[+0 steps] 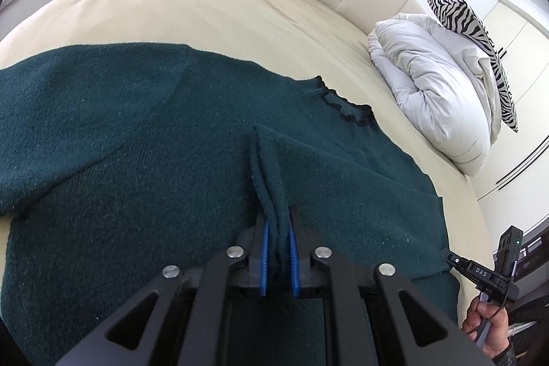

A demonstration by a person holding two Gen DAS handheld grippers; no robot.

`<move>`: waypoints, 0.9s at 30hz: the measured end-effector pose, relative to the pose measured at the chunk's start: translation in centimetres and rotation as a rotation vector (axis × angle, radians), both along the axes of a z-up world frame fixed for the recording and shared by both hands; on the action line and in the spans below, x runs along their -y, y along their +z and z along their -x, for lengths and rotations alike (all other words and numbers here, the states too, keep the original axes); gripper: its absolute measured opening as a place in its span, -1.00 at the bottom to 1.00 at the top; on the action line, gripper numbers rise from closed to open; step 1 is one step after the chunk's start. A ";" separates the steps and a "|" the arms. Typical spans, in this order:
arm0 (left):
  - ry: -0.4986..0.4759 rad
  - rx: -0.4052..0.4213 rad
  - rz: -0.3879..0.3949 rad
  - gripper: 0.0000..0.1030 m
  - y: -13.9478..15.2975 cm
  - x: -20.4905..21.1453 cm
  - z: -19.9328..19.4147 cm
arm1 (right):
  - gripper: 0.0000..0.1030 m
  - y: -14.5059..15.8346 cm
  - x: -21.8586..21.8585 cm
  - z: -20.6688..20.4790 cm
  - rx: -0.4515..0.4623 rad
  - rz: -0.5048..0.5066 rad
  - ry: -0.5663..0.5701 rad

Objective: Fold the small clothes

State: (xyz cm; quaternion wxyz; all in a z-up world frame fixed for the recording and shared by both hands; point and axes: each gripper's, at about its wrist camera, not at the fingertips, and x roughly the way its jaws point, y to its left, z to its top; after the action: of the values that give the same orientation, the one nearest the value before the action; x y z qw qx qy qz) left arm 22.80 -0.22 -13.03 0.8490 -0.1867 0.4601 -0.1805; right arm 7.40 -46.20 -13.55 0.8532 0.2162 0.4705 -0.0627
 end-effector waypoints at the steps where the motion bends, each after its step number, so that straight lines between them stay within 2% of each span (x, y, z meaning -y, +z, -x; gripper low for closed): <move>1: -0.002 -0.002 0.005 -0.73 0.0 -0.1 0.0 | -0.92 0.2 -0.1 0.0 -0.002 0.014 0.000; 7: -0.016 -0.008 -0.004 -0.69 0.4 0.0 0.1 | -0.92 0.7 -0.3 -0.3 -0.011 0.045 0.013; 10: -0.027 -0.016 0.019 -0.53 0.7 -0.5 0.5 | -0.84 1.0 0.0 0.0 0.001 0.026 0.010; 11: -0.025 -0.016 0.025 -0.42 0.9 -0.7 0.6 | -0.71 1.4 0.3 0.4 0.002 0.035 -0.003; 12: -0.017 -0.015 0.022 -0.34 1.1 -0.9 0.9 | -0.66 2.1 0.4 0.8 -0.001 0.059 -0.028; 13: -0.003 -0.008 0.012 -0.29 1.4 -1.1 1.1 | -0.66 2.8 0.3 1.1 0.001 0.087 -0.054; 15: 0.052 0.028 -0.021 0.05 2.4 -1.6 2.0 | -0.66 4.7 -0.2 1.7 0.030 0.140 -0.089; 17: 0.081 0.067 -0.052 0.23 2.9 -1.6 2.5 | -0.66 6.3 -1.4 1.9 0.095 0.146 -0.050; 19: 0.055 0.055 -0.108 0.24 2.4 -0.7 2.0 | -0.66 6.4 -3.3 1.1 0.106 0.159 0.010; 21: 0.038 0.036 -0.149 0.23 1.5 0.0 1.3 | -0.63 4.5 -4.5 -0.2 0.039 0.152 0.049; 23: 0.040 0.029 -0.120 0.23 1.9 -0.5 1.5 | -0.54 1.1 -4.8 -1.5 -0.051 0.118 0.054; 25: 0.050 0.056 -0.038 0.23 3.3 -2.0 2.5 | -0.53 2.0 -4.8 -0.8 0.010 0.137 0.034; 27: 0.059 0.095 -0.015 0.25 4.9 -3.9 3.8 | -0.52 3.5 -4.6 0.1 0.052 0.112 -0.003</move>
State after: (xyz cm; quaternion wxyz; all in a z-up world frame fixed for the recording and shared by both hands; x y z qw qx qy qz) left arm 19.04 3.69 -8.12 0.8763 -0.1850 0.4149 -0.1605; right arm 7.26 -41.59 -10.05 0.8758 0.1705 0.4436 -0.0843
